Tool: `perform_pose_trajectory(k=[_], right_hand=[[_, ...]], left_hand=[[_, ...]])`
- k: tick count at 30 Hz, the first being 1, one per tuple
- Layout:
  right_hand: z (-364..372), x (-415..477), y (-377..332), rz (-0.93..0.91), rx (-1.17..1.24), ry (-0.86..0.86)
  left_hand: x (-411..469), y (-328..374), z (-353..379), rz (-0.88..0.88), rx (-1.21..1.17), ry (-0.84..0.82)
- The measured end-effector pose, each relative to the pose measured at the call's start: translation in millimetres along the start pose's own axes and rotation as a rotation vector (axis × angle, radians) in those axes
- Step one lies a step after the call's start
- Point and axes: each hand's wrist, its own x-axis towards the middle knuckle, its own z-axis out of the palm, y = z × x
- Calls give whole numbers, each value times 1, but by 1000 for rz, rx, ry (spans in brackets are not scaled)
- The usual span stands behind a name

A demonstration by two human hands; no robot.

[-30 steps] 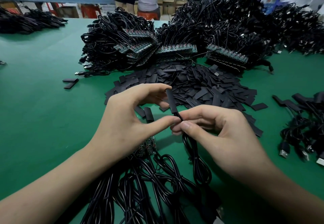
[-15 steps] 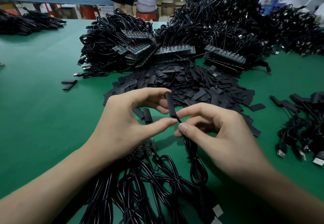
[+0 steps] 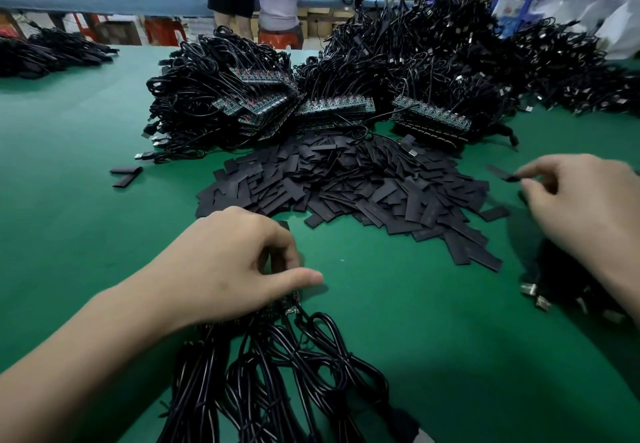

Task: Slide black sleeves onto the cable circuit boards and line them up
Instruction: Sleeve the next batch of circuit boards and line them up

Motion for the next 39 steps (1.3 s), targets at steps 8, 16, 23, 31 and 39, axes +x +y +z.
perform_pose_trajectory(k=[8,16,23,31,39], right_hand=[[17,9,18,1,-400,-483],[17,14,38,-9,-523,-752],[33,33,83,38,-442,-696],[41,36,135,78,-128,-516],[-10,-4,-19,-302,72,-101]], left_hand=[[0,-6,-13,11,-347,-190],[4,-17,-11,-88,-803,-351],[1,-25,-12,-109,-875,-468],[1,-22,-9,-38,-855,-430],[2,-20,-5,-18,-875,-472]])
